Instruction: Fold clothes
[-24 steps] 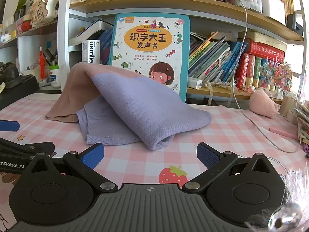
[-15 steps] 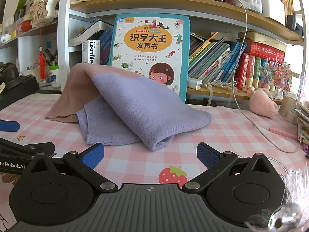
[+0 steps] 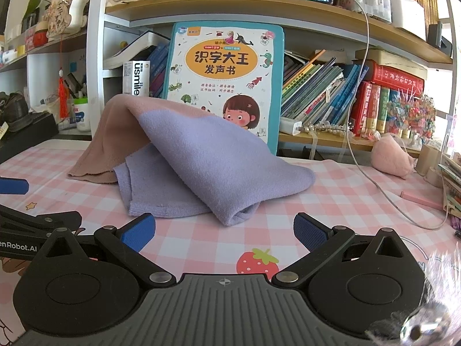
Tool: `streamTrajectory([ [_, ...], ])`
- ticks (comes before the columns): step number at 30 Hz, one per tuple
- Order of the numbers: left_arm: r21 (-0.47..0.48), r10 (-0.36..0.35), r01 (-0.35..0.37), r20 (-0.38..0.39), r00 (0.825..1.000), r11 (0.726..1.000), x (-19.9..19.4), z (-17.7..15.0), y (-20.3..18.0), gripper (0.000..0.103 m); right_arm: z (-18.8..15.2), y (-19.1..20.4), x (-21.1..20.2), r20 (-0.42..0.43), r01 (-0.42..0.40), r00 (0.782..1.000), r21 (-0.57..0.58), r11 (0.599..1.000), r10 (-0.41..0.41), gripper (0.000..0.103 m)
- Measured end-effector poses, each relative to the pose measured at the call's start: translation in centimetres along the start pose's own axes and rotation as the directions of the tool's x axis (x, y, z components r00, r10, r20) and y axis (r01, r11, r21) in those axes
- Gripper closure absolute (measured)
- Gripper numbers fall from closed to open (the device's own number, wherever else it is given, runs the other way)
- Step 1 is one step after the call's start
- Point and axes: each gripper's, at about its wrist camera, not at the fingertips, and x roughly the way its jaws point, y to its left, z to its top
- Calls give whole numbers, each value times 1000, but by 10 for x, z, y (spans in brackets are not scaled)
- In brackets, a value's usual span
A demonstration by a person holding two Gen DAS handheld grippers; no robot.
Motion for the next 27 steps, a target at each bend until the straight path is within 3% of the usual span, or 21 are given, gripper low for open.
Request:
streamTrajectory([
  [27, 1, -16, 16, -1, 1000, 1000, -1, 2, 2, 0, 0, 0, 0, 2, -1, 1000, -1, 1000, 1, 0],
])
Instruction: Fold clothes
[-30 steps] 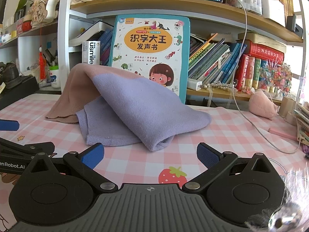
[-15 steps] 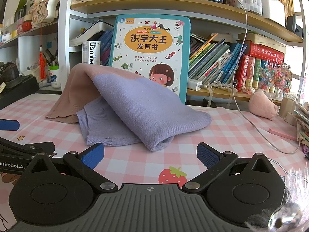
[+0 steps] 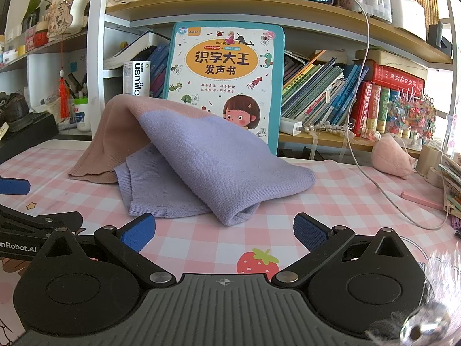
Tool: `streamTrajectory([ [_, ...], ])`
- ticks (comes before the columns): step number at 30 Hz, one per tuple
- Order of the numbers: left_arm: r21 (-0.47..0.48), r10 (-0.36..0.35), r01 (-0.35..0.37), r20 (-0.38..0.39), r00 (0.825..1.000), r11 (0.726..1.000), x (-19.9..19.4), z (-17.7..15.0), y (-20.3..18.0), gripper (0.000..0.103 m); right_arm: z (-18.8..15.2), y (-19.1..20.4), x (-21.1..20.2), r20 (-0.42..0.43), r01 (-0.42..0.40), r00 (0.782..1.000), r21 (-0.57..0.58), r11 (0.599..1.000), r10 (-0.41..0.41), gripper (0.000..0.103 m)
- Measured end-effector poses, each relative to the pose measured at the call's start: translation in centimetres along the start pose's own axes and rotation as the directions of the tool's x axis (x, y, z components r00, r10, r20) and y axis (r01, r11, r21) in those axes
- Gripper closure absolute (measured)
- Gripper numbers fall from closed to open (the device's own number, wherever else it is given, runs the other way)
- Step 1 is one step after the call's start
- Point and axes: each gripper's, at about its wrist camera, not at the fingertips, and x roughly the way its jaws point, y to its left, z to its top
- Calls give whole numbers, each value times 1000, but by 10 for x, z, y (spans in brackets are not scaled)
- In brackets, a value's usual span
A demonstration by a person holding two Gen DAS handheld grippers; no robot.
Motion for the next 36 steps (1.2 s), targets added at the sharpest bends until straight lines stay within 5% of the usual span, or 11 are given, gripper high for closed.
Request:
streamTrajectory([
  [36, -30, -5, 4, -12, 1000, 1000, 2, 1, 4, 0, -1, 10, -6, 37, 11, 999, -59, 998, -9, 0],
])
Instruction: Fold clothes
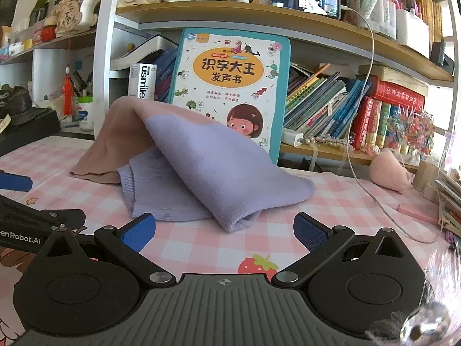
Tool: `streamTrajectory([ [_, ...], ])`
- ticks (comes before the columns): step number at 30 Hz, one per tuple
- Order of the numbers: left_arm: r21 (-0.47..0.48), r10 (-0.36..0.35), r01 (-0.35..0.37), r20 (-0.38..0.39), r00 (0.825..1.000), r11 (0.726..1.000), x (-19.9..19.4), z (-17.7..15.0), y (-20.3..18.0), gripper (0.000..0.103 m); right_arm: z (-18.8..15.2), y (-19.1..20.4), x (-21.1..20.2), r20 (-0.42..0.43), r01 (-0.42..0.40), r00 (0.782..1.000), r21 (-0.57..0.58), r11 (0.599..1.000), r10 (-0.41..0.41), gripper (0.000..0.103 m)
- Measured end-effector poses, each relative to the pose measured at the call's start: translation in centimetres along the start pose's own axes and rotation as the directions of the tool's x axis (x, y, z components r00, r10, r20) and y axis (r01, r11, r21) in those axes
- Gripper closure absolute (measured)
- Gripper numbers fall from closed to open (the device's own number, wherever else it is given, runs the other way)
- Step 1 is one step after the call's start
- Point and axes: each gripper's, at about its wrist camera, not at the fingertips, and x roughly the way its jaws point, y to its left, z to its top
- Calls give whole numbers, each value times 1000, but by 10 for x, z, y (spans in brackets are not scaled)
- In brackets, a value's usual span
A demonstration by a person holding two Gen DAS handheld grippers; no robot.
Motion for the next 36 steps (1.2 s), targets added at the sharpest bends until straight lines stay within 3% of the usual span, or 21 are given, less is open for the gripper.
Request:
streamTrajectory([
  [18, -1, -12, 12, -11, 1000, 1000, 2, 0, 1, 0, 0, 0, 6, -41, -18, 999, 8, 1000, 18, 0],
  [29, 13, 23, -23, -5, 1000, 1000, 1, 0, -2, 0, 0, -8, 3, -20, -40, 999, 50, 998, 41, 0],
  [36, 40, 7, -9, 32, 999, 999, -9, -2, -8, 0, 1, -8, -3, 11, -53, 999, 51, 997, 53, 0],
])
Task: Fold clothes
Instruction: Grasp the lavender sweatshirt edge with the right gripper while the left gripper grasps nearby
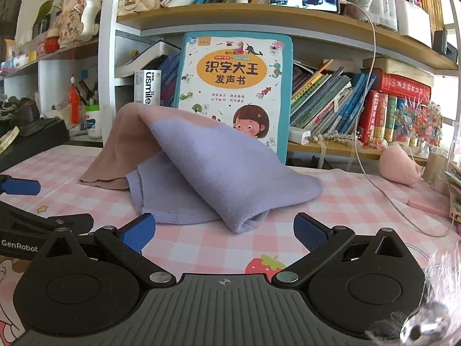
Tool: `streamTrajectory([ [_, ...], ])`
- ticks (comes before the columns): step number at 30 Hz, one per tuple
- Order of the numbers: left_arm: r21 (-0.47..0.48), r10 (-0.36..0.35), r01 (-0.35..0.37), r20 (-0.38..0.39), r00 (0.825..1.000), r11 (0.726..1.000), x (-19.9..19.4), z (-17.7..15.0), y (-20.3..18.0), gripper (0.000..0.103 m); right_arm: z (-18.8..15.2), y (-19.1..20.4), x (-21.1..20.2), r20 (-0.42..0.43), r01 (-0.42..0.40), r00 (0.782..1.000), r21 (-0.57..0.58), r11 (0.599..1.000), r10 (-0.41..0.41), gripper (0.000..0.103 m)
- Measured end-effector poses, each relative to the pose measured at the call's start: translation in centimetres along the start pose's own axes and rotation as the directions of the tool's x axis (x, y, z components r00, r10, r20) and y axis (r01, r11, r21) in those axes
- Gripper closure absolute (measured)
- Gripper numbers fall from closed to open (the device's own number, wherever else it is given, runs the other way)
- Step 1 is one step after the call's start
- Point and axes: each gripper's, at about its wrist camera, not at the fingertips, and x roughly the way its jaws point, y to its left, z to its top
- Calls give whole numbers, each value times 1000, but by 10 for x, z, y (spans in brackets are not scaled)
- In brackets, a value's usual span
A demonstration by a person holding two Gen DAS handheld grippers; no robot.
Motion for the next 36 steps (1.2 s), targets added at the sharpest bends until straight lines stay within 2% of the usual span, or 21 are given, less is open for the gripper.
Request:
streamTrajectory([
  [3, 15, 3, -3, -12, 1000, 1000, -2, 0, -5, 0, 0, -3, -1, 2, -9, 1000, 21, 1000, 9, 0],
  [7, 28, 80, -81, 44, 996, 996, -11, 0, -9, 0, 0, -12, -1, -13, -45, 999, 86, 995, 46, 0],
  [8, 25, 110, -111, 48, 993, 993, -12, 0, -10, 0, 0, -14, -1, -17, -54, 998, 103, 993, 56, 0],
  [10, 21, 127, -128, 43, 991, 992, -13, 3, -9, 0, 3, -22, 0, -33, -97, 994, 150, 984, 104, 0],
  [15, -10, 113, -113, 28, 993, 994, -13, 11, -8, 0, 12, -47, 7, -89, -179, 974, 273, 945, 210, 0],
  [18, -60, 106, -104, 42, 993, 993, -13, 10, -10, 0, 17, -70, 21, -118, -233, 945, 411, 881, 304, 0],
  [20, -96, 92, -89, 32, 995, 991, -11, 12, -11, 0, 17, -88, 32, -110, -277, 913, 538, 796, 392, 4],
  [22, -103, 79, -77, 16, 997, 992, -9, 15, -13, 0, 16, -103, 43, -87, -297, 889, 640, 709, 450, 15],
  [24, -90, 79, -77, 10, 997, 993, -6, 19, -16, 0, 17, -114, 53, -68, -292, 882, 698, 653, 467, 25],
  [28, 18, 118, -118, 35, 992, 993, -2, 29, -33, 0, 12, -127, 71, -68, -253, 886, 758, 601, 459, 29],
  [29, 40, 107, -109, 37, 994, 993, -1, 31, -38, 0, 9, -129, 76, -73, -239, 887, 772, 589, 456, 29],
  [31, 84, 72, -75, 38, 997, 994, 2, 35, -49, 0, 5, -134, 84, -78, -218, 890, 792, 570, 450, 39],
  [36, 189, -22, 20, 13, 1000, 982, 14, 37, -79, 0, 3, -140, 100, -40, -247, 876, 818, 519, 481, 42],
])
